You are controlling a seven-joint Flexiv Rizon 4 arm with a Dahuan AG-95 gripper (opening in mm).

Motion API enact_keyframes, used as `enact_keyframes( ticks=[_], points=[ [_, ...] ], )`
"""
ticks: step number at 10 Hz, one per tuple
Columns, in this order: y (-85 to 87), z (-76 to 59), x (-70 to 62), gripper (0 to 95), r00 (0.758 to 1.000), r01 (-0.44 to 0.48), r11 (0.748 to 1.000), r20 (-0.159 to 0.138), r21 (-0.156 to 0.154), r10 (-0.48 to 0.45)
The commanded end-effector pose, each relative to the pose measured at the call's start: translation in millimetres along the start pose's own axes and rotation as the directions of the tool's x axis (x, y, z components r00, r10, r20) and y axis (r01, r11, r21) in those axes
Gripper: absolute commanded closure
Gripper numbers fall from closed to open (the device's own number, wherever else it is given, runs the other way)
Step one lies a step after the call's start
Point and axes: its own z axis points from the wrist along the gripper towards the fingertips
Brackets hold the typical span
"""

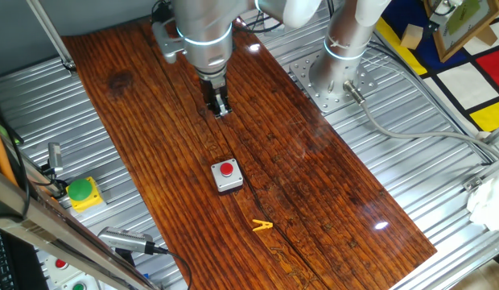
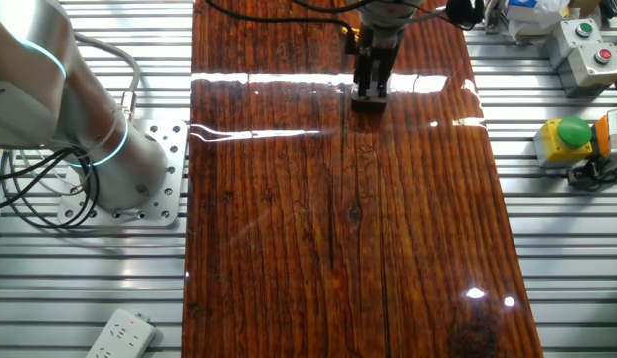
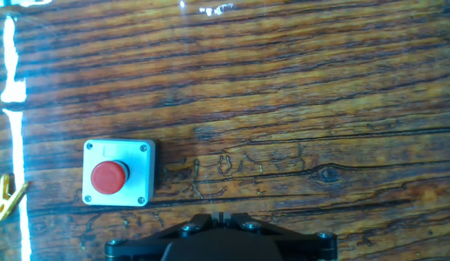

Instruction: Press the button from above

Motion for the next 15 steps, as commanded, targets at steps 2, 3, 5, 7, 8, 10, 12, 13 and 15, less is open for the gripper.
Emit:
enact_keyframes(
  ticks=[2, 3, 5, 7, 8, 10, 12, 13, 15],
  points=[
    [1.1, 0.9, -6.7, 95.0, 1.000, -0.006, 1.000, 0.001, 0.000, 0.006],
    [-0.2, 0.0, -9.4, 95.0, 1.000, -0.005, 1.000, 0.001, -0.002, 0.005],
    [-3.6, -1.7, -14.4, 95.0, 1.000, -0.001, 1.000, 0.001, -0.005, 0.001],
    [-6.9, -4.1, -22.8, 95.0, 1.000, 0.001, 1.000, 0.000, -0.009, -0.001],
    [-7.5, -5.1, -26.1, 95.0, 1.000, 0.000, 1.000, -0.002, -0.011, 0.000],
    [-9.5, -8.3, -32.5, 95.0, 1.000, 0.002, 1.000, -0.005, -0.014, -0.002],
    [-10.6, -10.8, -37.6, 95.0, 1.000, 0.001, 1.000, -0.009, -0.017, -0.001],
    [-10.7, -11.4, -39.1, 95.0, 1.000, 0.001, 1.000, -0.009, -0.018, -0.001],
    [-9.8, -13.6, -47.1, 95.0, 1.000, -0.005, 1.000, -0.011, -0.025, 0.005]
  ],
)
